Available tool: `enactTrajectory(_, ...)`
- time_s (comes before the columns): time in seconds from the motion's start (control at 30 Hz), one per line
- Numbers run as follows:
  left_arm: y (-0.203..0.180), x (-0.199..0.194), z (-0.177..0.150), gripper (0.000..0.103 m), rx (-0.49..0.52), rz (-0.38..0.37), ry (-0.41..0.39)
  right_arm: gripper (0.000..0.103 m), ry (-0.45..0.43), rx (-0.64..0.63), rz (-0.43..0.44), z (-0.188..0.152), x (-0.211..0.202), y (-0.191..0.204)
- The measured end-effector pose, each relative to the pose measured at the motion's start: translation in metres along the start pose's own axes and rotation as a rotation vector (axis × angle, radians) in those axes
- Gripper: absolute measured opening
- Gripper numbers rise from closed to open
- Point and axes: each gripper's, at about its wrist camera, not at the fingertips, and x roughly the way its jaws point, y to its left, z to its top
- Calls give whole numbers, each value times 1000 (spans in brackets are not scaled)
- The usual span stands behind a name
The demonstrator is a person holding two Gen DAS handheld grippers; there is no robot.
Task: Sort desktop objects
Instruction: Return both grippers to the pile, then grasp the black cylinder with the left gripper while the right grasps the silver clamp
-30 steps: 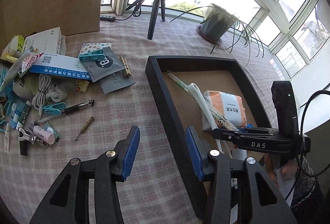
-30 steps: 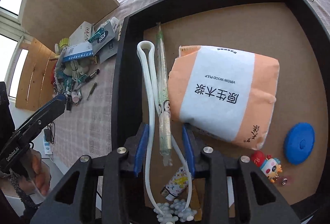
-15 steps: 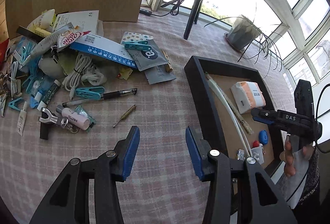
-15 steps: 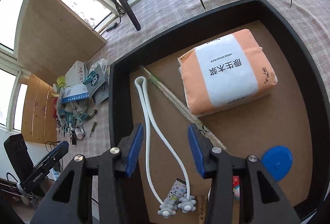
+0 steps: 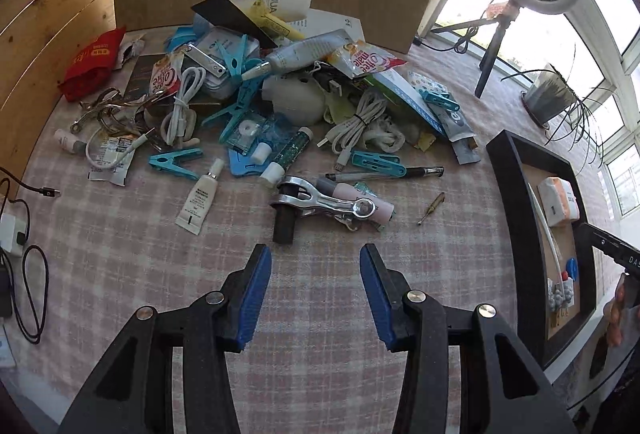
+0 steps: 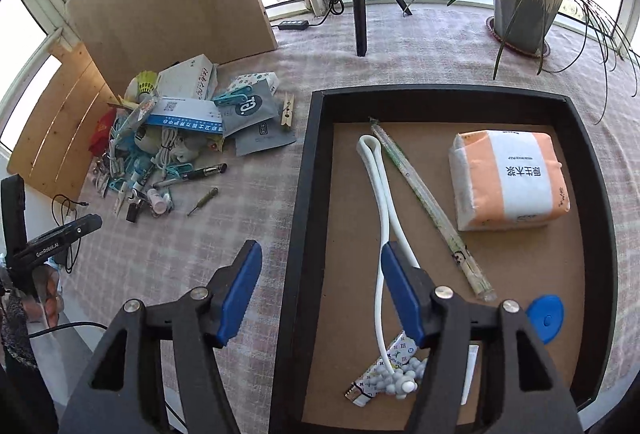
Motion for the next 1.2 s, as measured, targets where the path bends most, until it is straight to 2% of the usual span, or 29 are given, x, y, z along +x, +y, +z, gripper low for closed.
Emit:
enactTrajectory(0.2,29,8,11,42,-3,-4,13,61,36,-51,59,10,23,52)
enactTrajectory(0.4,12,37,48,42,70,-81,36,61,72,-121,108,23,50,118)
enactTrajectory(0.53,2,70,67,41,125,-92,92,61,89,-119,123,27,61,142)
enactTrajectory(0.63,-1,87,67,41,168,-107,153,61,97,-112,117,26,64,150)
enactTrajectory(0.7,-4,89,62,41,209,-162,187,61,103,-103,107,23,65,149)
enactTrajectory(0.8,-9,82,46,41,234,-307,263,61,117,-74,101,20,69,144)
enactTrajectory(0.83,-10,79,41,41,250,-318,273,61,124,-64,105,19,71,143)
enactTrajectory(0.9,-12,71,34,41,279,-275,256,61,138,-53,111,18,76,142)
enactTrajectory(1.0,0,56,34,41,242,-225,198,61,151,-71,127,18,81,148)
enactTrajectory(1.1,17,45,32,41,194,-218,169,61,159,-129,146,18,87,164)
enactTrajectory(1.2,19,45,21,41,213,-205,179,61,175,-220,147,18,97,185)
